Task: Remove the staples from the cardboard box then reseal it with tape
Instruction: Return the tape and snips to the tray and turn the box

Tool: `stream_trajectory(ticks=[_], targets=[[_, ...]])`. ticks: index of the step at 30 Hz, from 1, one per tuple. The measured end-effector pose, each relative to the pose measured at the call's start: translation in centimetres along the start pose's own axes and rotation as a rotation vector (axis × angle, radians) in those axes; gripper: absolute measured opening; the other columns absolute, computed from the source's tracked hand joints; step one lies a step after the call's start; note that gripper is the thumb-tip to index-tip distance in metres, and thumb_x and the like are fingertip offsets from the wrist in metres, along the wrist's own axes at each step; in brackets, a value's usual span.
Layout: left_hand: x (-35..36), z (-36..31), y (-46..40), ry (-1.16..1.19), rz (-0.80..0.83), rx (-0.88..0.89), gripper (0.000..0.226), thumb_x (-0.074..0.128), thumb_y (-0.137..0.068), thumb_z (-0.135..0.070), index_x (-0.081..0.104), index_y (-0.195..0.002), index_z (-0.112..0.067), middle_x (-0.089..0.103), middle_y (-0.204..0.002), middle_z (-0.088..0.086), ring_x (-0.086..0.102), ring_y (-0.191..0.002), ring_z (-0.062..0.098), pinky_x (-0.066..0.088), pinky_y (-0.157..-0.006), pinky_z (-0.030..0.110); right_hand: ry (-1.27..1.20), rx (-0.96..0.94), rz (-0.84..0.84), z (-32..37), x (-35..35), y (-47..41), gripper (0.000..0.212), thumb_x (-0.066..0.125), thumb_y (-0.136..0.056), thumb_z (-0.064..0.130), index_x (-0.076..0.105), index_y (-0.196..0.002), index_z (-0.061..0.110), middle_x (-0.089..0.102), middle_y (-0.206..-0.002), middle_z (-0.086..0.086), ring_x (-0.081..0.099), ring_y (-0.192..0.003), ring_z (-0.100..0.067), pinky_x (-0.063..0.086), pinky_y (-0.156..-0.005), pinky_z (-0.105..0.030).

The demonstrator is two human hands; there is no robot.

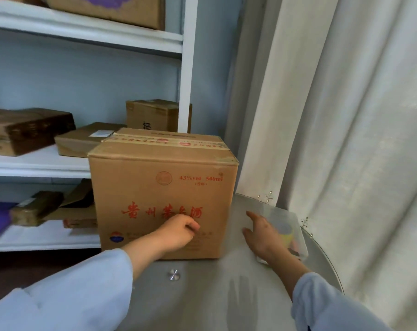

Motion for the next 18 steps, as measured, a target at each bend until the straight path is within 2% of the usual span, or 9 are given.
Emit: stream_trajectory(ticks=[2, 4, 5, 7, 9, 11, 13, 15, 18], targets=[[-1.7, 1.6, 0.8, -0.020, 0.003, -0.033, 0.031, 0.046, -0.093, -0.005, 0.063, -0.117, -0.016, 0.059, -0.124, 0.007, 0.054, -0.116, 0.020, 0.044, -0.091, 0.024, -0.101, -0.072, -0.047, 2.2, -0.7, -0.4, 0.052, 0.044, -0.098, 0.022, 0.030, -0.148, 0.015, 0.035, -0.152, -0.006, 0.033, -0.139, -0.024, 0.027, -0.111, -0.032], [-3.6, 3.5, 1.6, -0.055, -0.010, -0.087, 0.027, 0.051, -0.093, -0.008, 0.064, -0.115, -0.017, 0.057, -0.127, 0.006, 0.052, -0.119, 0.021, 0.042, -0.100, 0.031, -0.215, -0.085, -0.071, 3.7, -1.5, -0.8, 0.052, 0.046, -0.098, 0.024, 0.032, -0.147, 0.014, 0.038, -0.151, -0.007, 0.036, -0.138, -0.026, 0.029, -0.112, -0.034], [-4.5, 4.5, 1.9, -0.080, -0.026, -0.118, 0.024, 0.053, -0.093, -0.010, 0.065, -0.113, -0.015, 0.058, -0.125, 0.006, 0.052, -0.119, 0.021, 0.042, -0.100, 0.030, -0.293, -0.071, -0.075, 4.1, -1.7, -0.8, 0.053, 0.048, -0.098, 0.025, 0.033, -0.147, 0.014, 0.039, -0.150, -0.007, 0.038, -0.136, -0.026, 0.031, -0.112, -0.037], [-6.7, 6.4, 3.3, -0.141, -0.036, -0.209, 0.021, 0.055, -0.093, -0.013, 0.065, -0.111, -0.010, 0.059, -0.118, 0.006, 0.053, -0.115, 0.021, 0.044, -0.089, 0.026, -0.422, -0.040, -0.092, 5.1, -2.1, -0.8, 0.054, 0.051, -0.096, 0.026, 0.035, -0.146, 0.014, 0.042, -0.147, -0.009, 0.042, -0.134, -0.027, 0.035, -0.110, -0.042], [-8.5, 8.0, 5.0, -0.180, 0.010, -0.362, 0.031, 0.053, -0.095, -0.020, 0.055, -0.123, -0.009, 0.054, -0.122, 0.008, 0.053, -0.114, 0.023, 0.047, -0.079, 0.030, -0.437, -0.005, -0.169, 5.6, -2.2, -0.4, 0.054, 0.052, -0.094, 0.025, 0.036, -0.145, 0.017, 0.048, -0.142, -0.009, 0.047, -0.128, -0.026, 0.040, -0.106, -0.044], [-10.0, 9.1, 6.4, -0.143, 0.012, -0.463, 0.047, 0.052, -0.096, -0.024, 0.038, -0.139, -0.012, 0.044, -0.137, 0.009, 0.048, -0.120, 0.025, 0.049, -0.085, 0.037, -0.407, 0.032, -0.342, 6.3, -3.0, 0.6, 0.053, 0.048, -0.093, 0.025, 0.035, -0.144, 0.023, 0.049, -0.135, -0.005, 0.052, -0.119, -0.025, 0.045, -0.096, -0.043], [-11.5, 9.4, 7.0, -0.097, -0.082, -0.476, 0.053, 0.052, -0.096, -0.020, 0.029, -0.143, -0.010, 0.034, -0.146, 0.011, 0.040, -0.129, 0.028, 0.044, -0.093, 0.041, -0.408, 0.003, -0.554, 7.4, -4.3, 2.0, 0.050, 0.046, -0.093, 0.026, 0.035, -0.142, 0.029, 0.048, -0.128, -0.002, 0.055, -0.108, -0.024, 0.047, -0.085, -0.039], [-13.0, 9.2, 7.0, -0.118, -0.196, -0.425, 0.050, 0.051, -0.095, -0.014, 0.032, -0.141, -0.004, 0.035, -0.144, 0.014, 0.041, -0.125, 0.028, 0.043, -0.089, 0.038, -0.406, -0.105, -0.703, 9.1, -5.4, 3.5, 0.047, 0.047, -0.094, 0.031, 0.037, -0.139, 0.034, 0.048, -0.120, 0.002, 0.057, -0.099, -0.020, 0.046, -0.077, -0.033], [-14.4, 8.7, 6.1, -0.107, -0.310, -0.296, 0.052, 0.049, -0.092, -0.003, 0.033, -0.142, -0.007, 0.043, -0.140, 0.015, 0.045, -0.123, 0.028, 0.043, -0.091, 0.036, -0.319, -0.312, -0.743, 12.2, -6.2, 4.8, 0.043, 0.050, -0.093, 0.030, 0.045, -0.136, 0.033, 0.050, -0.120, 0.005, 0.052, -0.106, -0.015, 0.042, -0.080, -0.029]])
Point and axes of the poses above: each hand's wrist, its own y-axis away from the middle knuckle, its own x-axis out of the palm, z = x × y, the point moved 4 cm from there along -y, towards the middle knuckle
